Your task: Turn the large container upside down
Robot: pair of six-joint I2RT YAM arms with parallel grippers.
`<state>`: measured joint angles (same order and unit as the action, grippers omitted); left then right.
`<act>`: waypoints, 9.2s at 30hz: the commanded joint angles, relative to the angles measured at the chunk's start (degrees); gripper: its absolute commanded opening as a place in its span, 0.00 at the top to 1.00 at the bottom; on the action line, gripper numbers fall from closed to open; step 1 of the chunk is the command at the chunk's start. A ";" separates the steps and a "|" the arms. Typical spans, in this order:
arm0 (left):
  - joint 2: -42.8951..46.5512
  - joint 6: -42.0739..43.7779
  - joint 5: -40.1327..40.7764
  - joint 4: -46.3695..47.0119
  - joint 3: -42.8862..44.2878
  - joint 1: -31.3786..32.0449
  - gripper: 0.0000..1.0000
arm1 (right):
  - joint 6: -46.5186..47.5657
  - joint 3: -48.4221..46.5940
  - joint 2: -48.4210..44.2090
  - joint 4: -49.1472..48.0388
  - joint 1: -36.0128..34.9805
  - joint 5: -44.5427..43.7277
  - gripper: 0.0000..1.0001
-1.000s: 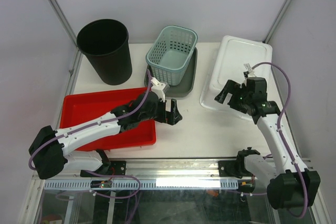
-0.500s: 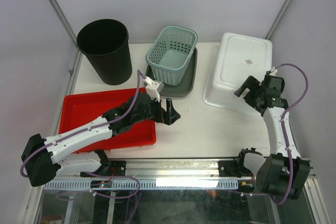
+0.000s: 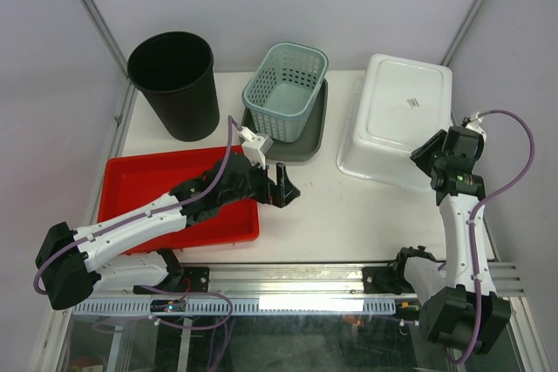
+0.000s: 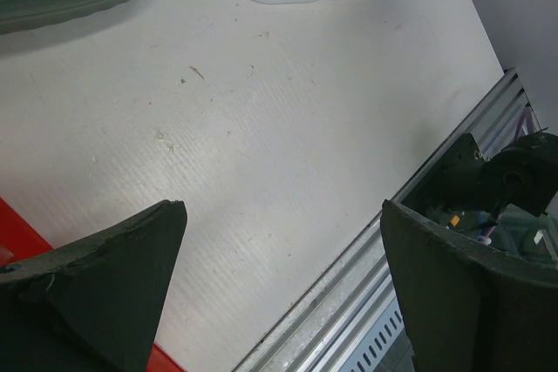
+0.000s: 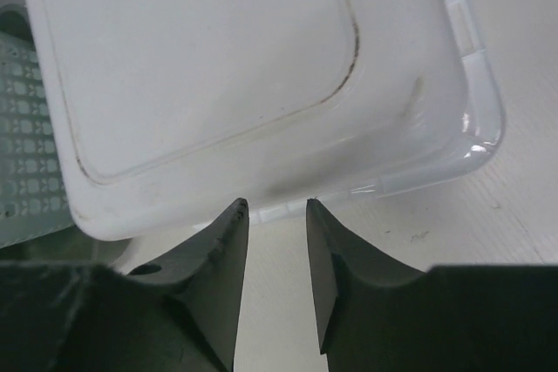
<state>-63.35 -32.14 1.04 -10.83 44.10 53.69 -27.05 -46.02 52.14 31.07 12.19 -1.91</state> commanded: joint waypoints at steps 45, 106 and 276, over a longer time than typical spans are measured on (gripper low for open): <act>-4.60 -3.35 0.56 3.50 4.78 0.91 0.01 | -3.21 -14.47 16.05 8.74 -22.48 -15.91 0.83; -37.73 19.70 7.72 -23.40 58.97 -11.11 0.01 | -5.08 7.19 -16.40 9.98 -4.04 14.93 0.29; -20.22 2.80 -17.84 -13.56 27.43 -10.23 0.01 | 1.97 -8.27 -13.92 39.57 -8.23 18.67 0.46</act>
<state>-88.05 -30.79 -12.29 -20.58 74.59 43.66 -24.40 -53.89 38.79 71.88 4.19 15.29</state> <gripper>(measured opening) 0.990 0.572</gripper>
